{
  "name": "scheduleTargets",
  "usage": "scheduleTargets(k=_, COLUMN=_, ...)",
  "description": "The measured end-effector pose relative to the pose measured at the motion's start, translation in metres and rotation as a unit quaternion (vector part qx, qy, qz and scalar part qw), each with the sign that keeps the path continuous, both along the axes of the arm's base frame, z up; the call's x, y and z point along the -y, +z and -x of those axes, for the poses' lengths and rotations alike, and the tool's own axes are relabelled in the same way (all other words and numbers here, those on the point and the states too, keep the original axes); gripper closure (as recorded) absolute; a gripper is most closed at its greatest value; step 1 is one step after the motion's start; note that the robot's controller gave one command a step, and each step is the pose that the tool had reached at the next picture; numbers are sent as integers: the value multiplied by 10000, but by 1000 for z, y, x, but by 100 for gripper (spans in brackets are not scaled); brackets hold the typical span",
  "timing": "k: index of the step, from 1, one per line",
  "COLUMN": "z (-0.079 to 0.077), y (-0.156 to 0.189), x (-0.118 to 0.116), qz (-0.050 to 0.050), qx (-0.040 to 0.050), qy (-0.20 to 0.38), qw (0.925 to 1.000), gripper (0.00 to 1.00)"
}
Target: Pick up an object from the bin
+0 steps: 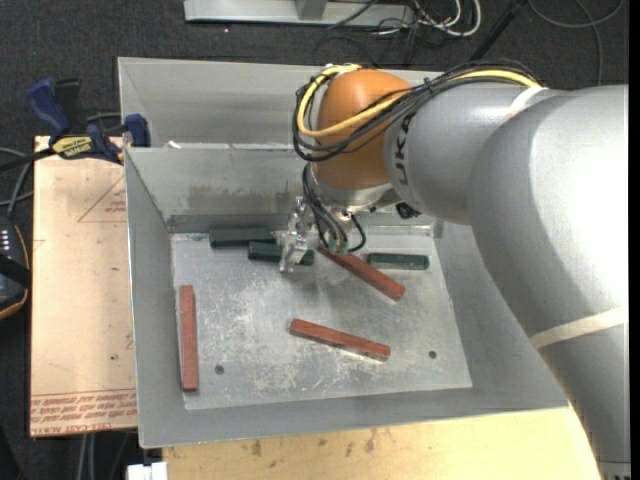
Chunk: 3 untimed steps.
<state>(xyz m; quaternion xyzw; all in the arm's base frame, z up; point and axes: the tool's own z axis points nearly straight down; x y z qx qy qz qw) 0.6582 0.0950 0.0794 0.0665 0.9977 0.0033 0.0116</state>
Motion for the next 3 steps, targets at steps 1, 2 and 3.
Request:
scheduleTargets(k=1, z=2, y=3, x=0, qz=7, qx=-35, qy=0, qw=10000, gripper=100)
scheduleTargets(k=2, z=47, y=18, x=6, qz=16, qx=-54, qy=70, qw=10000, gripper=100)
scheduleTargets(k=3, z=14, y=161, x=18, qz=24, qx=-78, qy=178, qw=9998, gripper=100)
